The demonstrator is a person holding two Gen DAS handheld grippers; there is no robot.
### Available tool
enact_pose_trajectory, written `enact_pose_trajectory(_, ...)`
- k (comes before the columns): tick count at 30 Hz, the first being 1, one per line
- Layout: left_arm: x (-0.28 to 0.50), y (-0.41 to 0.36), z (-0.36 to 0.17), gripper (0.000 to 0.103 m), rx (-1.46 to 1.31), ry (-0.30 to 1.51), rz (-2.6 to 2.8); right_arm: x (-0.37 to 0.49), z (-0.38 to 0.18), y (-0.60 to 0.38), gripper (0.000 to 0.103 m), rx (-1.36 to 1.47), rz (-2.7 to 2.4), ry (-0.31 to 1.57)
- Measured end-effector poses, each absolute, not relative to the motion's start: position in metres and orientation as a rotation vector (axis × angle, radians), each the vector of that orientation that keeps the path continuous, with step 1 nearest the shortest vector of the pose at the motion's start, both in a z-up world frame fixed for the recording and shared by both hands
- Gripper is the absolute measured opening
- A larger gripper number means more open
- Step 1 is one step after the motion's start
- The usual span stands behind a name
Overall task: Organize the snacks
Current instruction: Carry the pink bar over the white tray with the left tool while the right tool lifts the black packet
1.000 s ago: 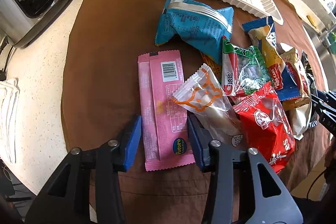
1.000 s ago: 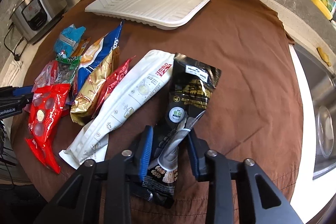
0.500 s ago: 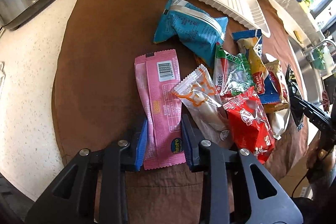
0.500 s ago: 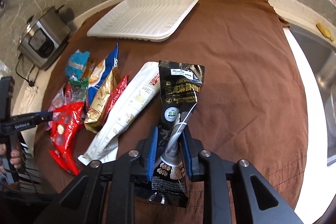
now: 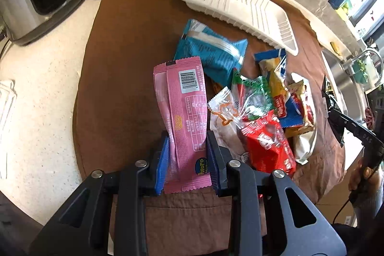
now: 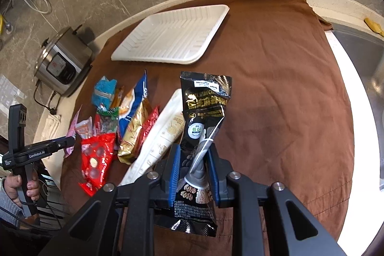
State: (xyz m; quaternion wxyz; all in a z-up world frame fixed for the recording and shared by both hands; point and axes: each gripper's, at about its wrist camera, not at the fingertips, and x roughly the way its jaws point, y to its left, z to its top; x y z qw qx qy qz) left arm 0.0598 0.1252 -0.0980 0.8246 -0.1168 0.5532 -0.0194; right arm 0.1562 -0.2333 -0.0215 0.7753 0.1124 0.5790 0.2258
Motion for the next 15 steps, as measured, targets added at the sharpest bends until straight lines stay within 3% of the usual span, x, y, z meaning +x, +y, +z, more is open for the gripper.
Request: enact_pose_trajectory(15, 0.126, 0.1, -0.053, 0.027, -0.196, 1.098, -0.181, 0.203, -0.005, -0.229, 0.024, 0.353, 0.524, 1.208)
